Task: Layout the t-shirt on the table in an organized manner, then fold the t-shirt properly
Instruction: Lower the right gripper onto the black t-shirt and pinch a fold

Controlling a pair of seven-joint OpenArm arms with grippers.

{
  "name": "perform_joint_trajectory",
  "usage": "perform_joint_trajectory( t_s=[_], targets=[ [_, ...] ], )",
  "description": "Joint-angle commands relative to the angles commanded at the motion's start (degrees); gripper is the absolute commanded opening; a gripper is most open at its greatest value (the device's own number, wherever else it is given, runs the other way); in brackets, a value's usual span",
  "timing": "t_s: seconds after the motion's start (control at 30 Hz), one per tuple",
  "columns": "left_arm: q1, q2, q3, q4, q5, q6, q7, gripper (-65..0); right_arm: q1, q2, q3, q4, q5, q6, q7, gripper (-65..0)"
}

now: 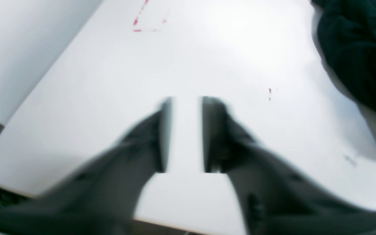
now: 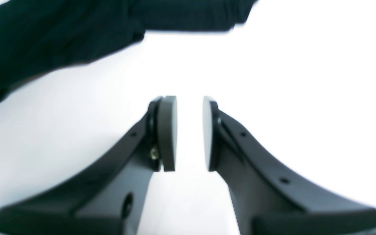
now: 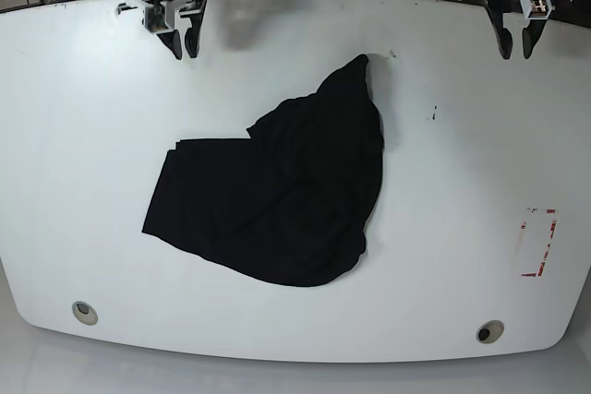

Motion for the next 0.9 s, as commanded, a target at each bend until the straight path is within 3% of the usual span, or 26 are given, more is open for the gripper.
perform_joint_trajectory(
  t_s=[0.1, 0.23, 0.37, 0.5, 0.67, 0.9],
  targets=[
    [-1.3, 0.0, 0.8, 0.0, 0.0, 0.0, 0.0, -26.0, 4.0, 1.1, 0.0, 0.0, 0.1, 0.0, -5.0, -41.5],
    [-3.1, -0.2, 2.5, 0.0, 0.0, 0.0, 0.0, -23.7, 9.8, 2.1, -0.1, -0.1, 0.2, 0.09, -10.8, -28.2],
    [-4.5, -0.3, 3.5, 0.0, 0.0, 0.0, 1.4, -22.2, 13.8, 2.2, -0.3, -0.1, 0.2, 0.26, -13.7, -23.5],
    [-6.4, -0.3, 3.5, -0.1, 0.0, 0.0, 4.8, -21.8, 19.4, 2.6, -3.2, -0.3, 0.2, 3.96, -19.0, -22.8],
    [-8.2, -0.1, 3.5, -0.1, 0.0, 0.0, 7.9, -21.9, 25.2, 4.0, -8.1, -1.5, 0.5, 7.21, -25.0, -22.8],
    [-10.2, -0.1, 3.4, -0.2, 0.0, 0.0, 10.1, -21.9, 33.4, 4.3, -13.9, -6.9, 0.5, 11.08, -28.7, -22.7]
  ],
)
